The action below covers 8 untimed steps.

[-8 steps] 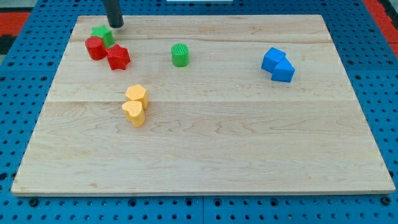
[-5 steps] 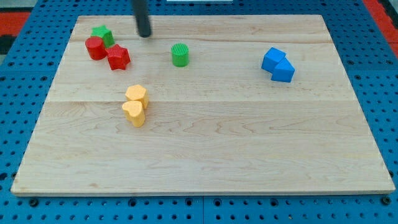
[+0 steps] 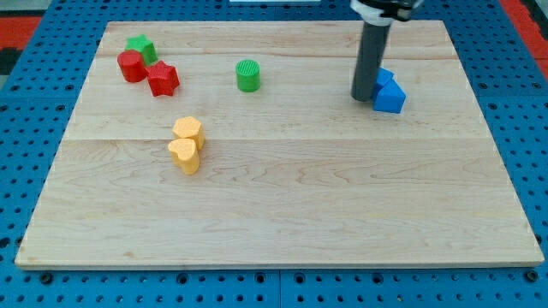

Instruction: Separate the blue blocks

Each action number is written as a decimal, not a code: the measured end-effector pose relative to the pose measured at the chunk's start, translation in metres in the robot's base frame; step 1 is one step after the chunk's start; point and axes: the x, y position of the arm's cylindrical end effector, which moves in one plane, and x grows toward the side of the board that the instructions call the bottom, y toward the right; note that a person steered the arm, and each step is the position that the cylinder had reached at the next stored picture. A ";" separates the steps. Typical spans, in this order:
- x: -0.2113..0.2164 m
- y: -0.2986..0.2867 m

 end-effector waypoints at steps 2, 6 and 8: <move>-0.020 0.018; -0.075 0.059; -0.099 0.104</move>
